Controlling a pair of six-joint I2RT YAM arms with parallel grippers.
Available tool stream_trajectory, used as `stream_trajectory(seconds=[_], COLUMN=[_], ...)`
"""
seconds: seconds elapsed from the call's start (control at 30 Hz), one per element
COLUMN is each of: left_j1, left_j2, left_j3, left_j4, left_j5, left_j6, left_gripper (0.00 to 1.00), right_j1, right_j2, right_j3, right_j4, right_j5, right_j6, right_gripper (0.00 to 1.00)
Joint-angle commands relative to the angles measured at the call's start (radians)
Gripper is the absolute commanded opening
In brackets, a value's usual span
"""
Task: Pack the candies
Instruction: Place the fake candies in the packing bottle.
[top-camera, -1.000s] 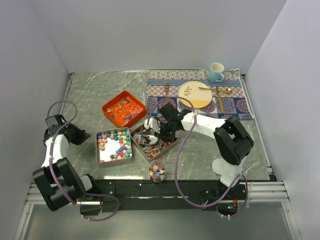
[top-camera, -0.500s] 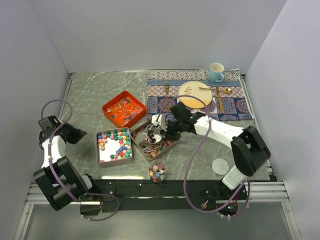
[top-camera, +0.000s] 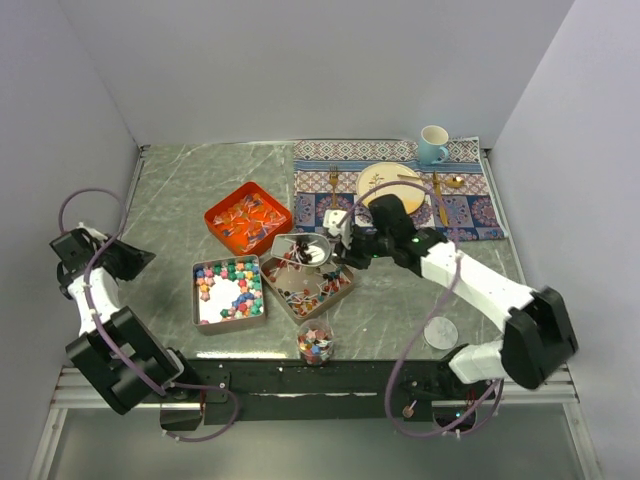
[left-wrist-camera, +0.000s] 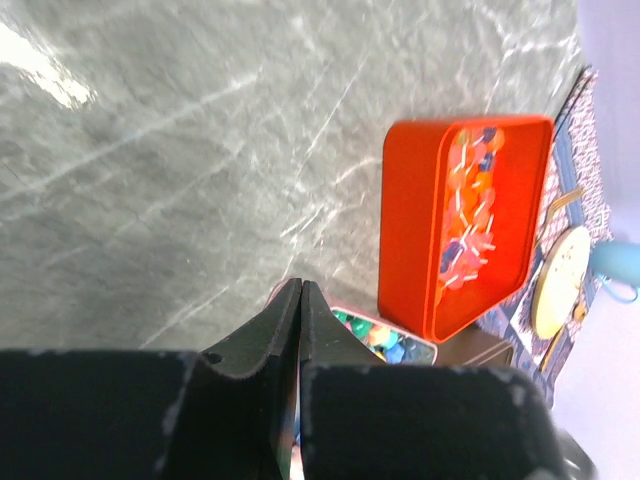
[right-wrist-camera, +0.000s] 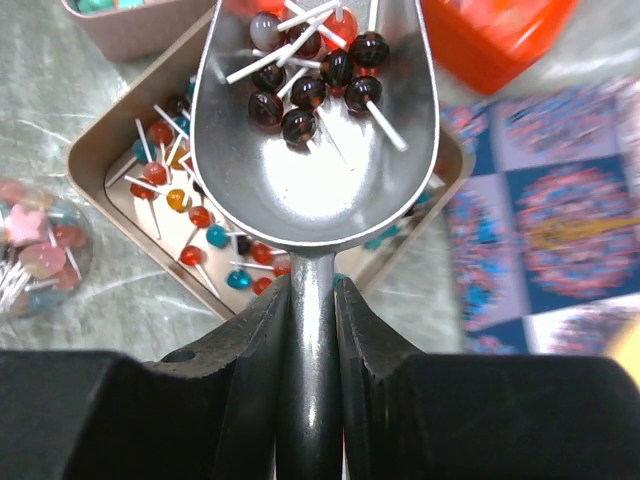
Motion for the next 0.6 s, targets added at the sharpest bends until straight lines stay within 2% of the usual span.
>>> stream_trajectory(seconds=[0.0,0.1,0.13,0.27,0.43,0.57], left_j1=[0.009,0.009,0.011,0.009,0.008,0.009], left_j2=[-0.010,-0.029,-0.024,-0.059,-0.131,-0.153], left_j3=[0.029,-0.005,-0.023,-0.087,-0.130,-0.146], left_j4=[0.053,0.090,0.087,0.122,0.139,0.124], left_j5=[0.018,0.039,0.058,0.108,0.078,0.079], left_j6=[-0.022,-0.066,-0.080,-0.158,-0.238,-0.235], left_gripper=[0.08,0.11,0.17,0.27,0.37,0.38], right_j1=[-0.007,-0.007,0.001,0.019,0.052,0.127], right_j2=[-0.179,-0.256,-0.274,-0.356,-0.434,-0.503], right_j3=[0.013,0.019,0.022,0.036,0.026,0.000], right_j4=[-0.091,-0.168,-0.186,-0.294,-0.447,-0.532], right_j5=[-0.027,-0.001,0.006,0.057,0.109,0.167], right_j6=[-0.112,-0.163,-0.175,-0.249,-0.318,-0.341], right_gripper=[0.00,0.00,0.00,0.00,0.00,0.00])
